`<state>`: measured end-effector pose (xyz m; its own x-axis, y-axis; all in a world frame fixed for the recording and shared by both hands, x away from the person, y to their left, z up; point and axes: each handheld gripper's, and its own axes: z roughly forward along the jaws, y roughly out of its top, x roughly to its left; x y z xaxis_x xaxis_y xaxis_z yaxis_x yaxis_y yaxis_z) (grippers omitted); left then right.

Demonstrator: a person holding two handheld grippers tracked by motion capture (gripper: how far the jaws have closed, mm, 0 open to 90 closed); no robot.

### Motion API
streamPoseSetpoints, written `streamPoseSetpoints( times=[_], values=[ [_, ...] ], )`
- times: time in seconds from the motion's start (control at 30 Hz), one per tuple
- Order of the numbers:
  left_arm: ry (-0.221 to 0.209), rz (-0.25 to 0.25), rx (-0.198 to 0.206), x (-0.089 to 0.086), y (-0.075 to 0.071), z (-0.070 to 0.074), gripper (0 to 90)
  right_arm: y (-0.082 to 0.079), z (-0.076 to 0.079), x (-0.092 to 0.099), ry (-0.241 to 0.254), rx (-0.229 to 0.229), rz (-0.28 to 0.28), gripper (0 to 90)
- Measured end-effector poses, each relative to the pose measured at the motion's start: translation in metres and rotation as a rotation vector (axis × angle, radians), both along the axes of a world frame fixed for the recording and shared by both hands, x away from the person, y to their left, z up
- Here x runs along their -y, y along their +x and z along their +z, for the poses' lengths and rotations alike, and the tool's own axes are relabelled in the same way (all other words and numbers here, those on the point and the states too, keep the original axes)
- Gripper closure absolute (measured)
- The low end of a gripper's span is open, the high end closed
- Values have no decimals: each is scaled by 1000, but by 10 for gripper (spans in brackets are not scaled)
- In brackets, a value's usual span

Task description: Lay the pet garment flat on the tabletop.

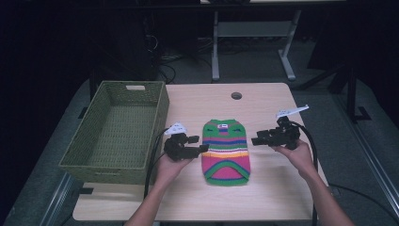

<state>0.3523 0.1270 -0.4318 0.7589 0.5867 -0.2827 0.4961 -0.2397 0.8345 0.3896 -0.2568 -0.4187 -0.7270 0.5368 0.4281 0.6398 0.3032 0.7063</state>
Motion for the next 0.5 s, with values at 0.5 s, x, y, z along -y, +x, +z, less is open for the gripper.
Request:
streamPoseSetpoints(
  times=[0.5],
  values=[
    [5,-28,-11,3,-13,-2,326,-14,-7,9,10,-21,7,355]
  ],
)
